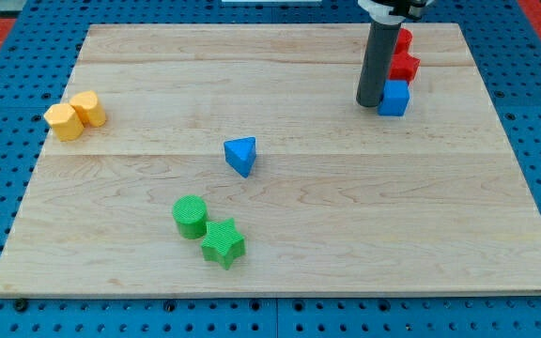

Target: Slide blue triangle closer to blue cube

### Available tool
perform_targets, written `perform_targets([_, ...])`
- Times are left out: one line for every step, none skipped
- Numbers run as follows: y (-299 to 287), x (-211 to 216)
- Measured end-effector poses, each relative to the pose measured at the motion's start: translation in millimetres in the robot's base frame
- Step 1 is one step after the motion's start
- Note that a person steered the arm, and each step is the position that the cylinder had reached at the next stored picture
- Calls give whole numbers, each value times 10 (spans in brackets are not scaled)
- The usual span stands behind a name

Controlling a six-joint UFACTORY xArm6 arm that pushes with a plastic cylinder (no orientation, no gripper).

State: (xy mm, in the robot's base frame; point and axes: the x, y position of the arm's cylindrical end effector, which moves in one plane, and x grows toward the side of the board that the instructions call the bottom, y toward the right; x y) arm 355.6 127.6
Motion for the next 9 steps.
perform_targets([113, 0])
perform_targets([255, -3])
perform_targets([-413, 42])
perform_targets([-1433, 16])
perform_targets([-2017, 515])
perform_targets([-2258, 863])
perform_targets([-1943, 938])
perform_targets([-1147, 883])
perform_targets([-323, 883])
